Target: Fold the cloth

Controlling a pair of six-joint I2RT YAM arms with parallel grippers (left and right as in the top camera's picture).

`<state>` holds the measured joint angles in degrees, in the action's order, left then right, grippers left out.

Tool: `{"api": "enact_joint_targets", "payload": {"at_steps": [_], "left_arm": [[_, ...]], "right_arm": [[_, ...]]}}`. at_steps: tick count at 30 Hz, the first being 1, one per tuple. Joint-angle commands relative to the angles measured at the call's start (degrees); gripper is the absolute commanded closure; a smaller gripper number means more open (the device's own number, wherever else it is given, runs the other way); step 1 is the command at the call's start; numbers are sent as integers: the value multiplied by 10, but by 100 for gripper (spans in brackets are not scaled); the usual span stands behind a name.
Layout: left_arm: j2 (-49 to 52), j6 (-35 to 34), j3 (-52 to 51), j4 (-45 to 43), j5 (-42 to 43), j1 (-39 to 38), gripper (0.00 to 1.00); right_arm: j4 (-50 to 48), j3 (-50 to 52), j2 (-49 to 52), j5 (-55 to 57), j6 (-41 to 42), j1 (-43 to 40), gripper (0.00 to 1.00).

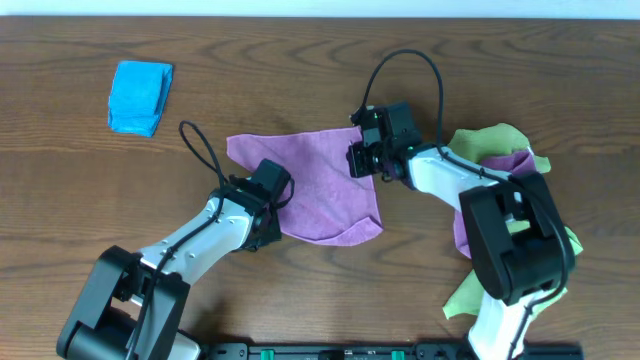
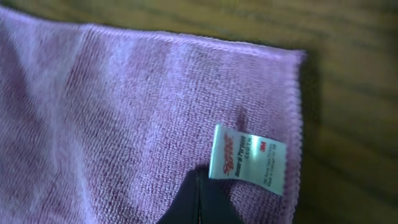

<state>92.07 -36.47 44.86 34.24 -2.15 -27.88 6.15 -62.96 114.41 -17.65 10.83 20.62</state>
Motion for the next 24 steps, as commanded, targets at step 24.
{"api": "enact_joint_targets", "payload": {"at_steps": [24], "left_arm": [[-52, 7, 28, -118, -61, -14, 94]], "right_arm": [[59, -36, 30, 37, 28, -18, 98]]}}
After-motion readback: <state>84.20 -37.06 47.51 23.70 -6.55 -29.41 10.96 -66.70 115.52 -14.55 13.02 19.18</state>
